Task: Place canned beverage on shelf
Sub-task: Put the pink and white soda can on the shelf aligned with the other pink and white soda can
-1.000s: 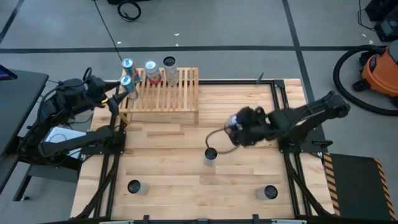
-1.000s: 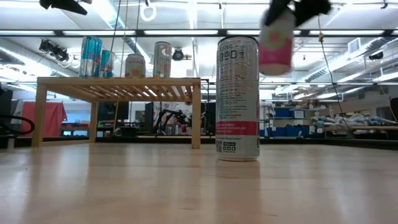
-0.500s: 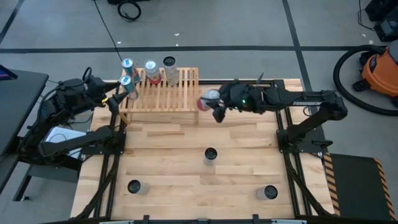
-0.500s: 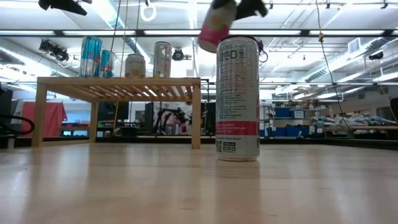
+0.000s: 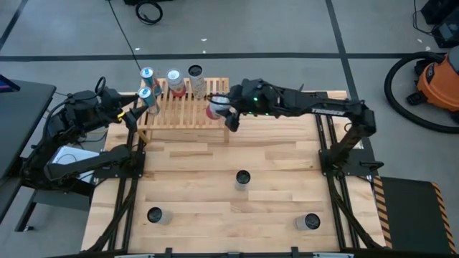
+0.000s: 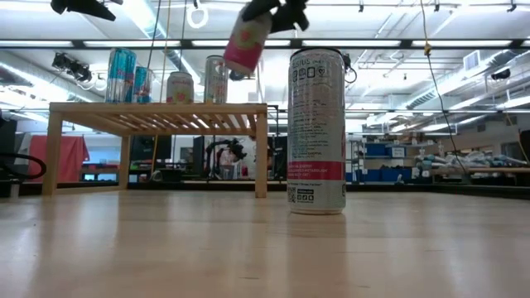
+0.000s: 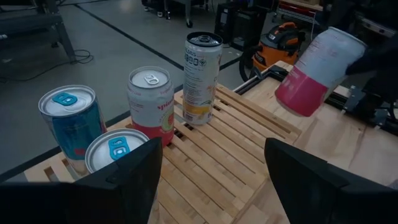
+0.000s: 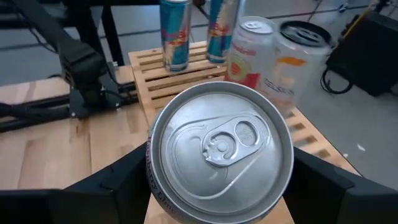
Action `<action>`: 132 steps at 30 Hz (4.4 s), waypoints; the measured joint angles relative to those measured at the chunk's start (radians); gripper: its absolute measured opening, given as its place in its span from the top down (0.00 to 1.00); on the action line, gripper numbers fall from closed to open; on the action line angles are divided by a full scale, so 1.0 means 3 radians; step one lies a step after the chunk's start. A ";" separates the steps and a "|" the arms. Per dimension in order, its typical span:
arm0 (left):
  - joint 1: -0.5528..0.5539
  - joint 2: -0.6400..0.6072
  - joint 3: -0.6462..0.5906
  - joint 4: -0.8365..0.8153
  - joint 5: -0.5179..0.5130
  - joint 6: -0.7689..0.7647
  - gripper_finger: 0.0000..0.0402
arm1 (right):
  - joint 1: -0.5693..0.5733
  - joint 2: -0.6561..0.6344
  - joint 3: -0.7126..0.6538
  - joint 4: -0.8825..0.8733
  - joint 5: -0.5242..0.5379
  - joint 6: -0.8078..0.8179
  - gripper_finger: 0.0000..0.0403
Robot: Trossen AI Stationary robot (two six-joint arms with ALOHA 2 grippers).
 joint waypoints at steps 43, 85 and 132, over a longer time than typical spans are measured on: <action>-0.0001 0.0000 0.0000 -0.0086 0.0017 0.0062 0.29 | -0.0509 0.0927 0.1230 -0.0986 -0.0770 -0.0592 0.27; -0.0001 0.0000 0.0001 0.0096 0.0299 0.0108 0.29 | -0.0582 0.1065 0.1084 -0.0665 -0.1014 -0.0749 0.13; 0.0000 0.0069 0.0001 0.0373 0.0610 -0.0055 0.29 | -0.0440 0.0613 0.1087 -0.0622 -0.0854 -0.0747 0.03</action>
